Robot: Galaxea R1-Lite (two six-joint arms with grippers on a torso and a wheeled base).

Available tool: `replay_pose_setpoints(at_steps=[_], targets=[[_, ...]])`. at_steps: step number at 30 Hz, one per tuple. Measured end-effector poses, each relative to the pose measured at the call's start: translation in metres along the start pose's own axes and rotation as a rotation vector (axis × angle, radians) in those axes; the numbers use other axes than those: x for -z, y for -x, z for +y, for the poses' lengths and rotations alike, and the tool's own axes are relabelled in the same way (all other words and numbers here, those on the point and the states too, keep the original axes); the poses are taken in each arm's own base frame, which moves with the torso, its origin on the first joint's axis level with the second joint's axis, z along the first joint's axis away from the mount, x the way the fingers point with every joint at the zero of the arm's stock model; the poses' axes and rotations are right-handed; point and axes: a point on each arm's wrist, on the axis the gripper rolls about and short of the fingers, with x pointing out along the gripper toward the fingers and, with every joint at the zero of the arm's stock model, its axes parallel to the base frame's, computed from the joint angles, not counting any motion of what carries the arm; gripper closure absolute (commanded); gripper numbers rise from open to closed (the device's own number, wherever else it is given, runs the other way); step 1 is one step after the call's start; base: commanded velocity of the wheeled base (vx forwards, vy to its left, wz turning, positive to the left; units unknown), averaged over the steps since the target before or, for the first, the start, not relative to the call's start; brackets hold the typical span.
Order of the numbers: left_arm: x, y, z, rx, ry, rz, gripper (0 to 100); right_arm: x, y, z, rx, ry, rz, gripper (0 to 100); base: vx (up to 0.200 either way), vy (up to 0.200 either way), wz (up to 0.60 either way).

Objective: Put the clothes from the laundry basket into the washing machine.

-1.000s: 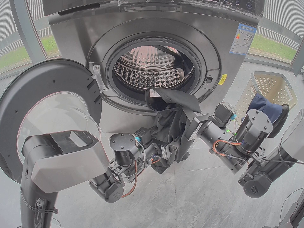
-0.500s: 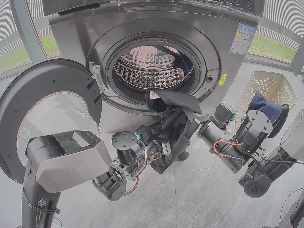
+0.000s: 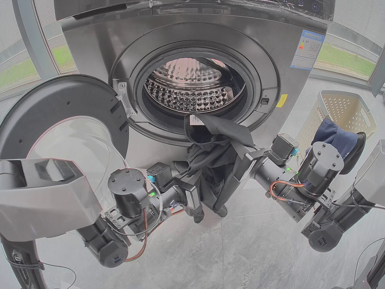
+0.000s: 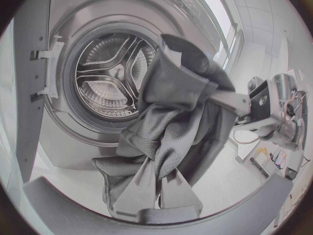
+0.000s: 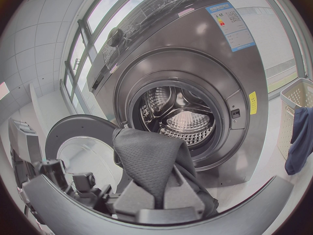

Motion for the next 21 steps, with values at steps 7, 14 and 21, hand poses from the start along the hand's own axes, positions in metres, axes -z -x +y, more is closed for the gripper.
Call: replay_pose_setpoints(at_steps=[7,14,21], targets=[[-0.028,0.031,0.001,0.025,0.01,-0.027,100,0.011,0.01,-0.002,-0.005,-0.012,0.062,0,0.0,0.0,0.0],[-0.057,0.06,0.001,0.075,0.018,-0.079,100,0.029,0.026,-0.007,0.004,-0.004,0.163,0,0.0,0.0,0.0],[-0.076,0.085,-0.001,0.119,0.013,-0.124,100,0.045,0.039,-0.012,0.021,0.009,0.249,0,0.0,0.0,0.0]])
